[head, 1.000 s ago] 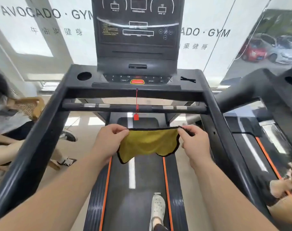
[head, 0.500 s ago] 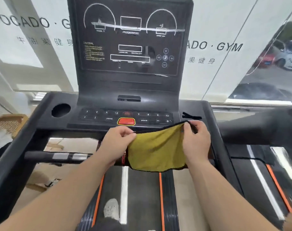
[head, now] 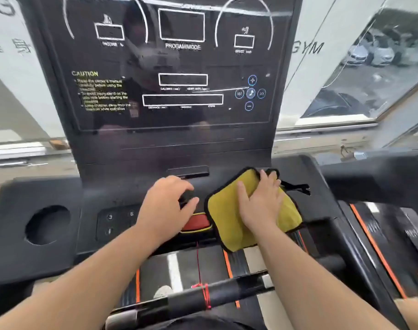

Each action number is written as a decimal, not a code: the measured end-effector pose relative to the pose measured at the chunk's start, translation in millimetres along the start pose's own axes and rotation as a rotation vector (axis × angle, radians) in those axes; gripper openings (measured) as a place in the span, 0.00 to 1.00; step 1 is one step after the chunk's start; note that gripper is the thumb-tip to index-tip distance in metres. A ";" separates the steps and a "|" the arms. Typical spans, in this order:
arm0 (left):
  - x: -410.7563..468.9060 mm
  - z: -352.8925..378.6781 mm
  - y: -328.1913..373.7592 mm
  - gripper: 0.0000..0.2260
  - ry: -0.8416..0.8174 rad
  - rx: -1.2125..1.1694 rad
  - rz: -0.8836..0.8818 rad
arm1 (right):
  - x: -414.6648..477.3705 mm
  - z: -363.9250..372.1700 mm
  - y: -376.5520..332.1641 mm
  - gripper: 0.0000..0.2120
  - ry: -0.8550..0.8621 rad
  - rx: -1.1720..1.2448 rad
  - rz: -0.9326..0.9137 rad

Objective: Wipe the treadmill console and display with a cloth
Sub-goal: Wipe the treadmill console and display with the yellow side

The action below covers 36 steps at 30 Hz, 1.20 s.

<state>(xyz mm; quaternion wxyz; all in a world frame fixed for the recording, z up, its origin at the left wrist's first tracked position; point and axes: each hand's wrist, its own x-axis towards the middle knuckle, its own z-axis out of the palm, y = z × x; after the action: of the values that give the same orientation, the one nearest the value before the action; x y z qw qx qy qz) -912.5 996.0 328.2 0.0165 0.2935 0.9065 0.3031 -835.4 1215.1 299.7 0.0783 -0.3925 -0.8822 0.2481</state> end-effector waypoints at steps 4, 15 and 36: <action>-6.1 -13.4 -36.2 0.18 0.077 0.166 0.060 | -2.0 9.7 -3.7 0.47 -0.071 -0.300 -0.004; -6.6 -8.1 -50.1 0.29 -0.077 0.429 0.018 | 13.1 24.1 -28.2 0.46 -0.154 -0.470 -0.286; 11.0 -11.5 -20.4 0.34 -0.150 0.545 -0.204 | 27.1 19.7 -25.3 0.48 -0.196 -0.426 -0.489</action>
<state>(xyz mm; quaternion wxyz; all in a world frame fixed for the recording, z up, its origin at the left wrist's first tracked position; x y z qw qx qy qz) -934.7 982.6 327.9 0.0345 0.2159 0.9755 0.0229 -877.0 1213.1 293.8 -0.0336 -0.1511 -0.9855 0.0689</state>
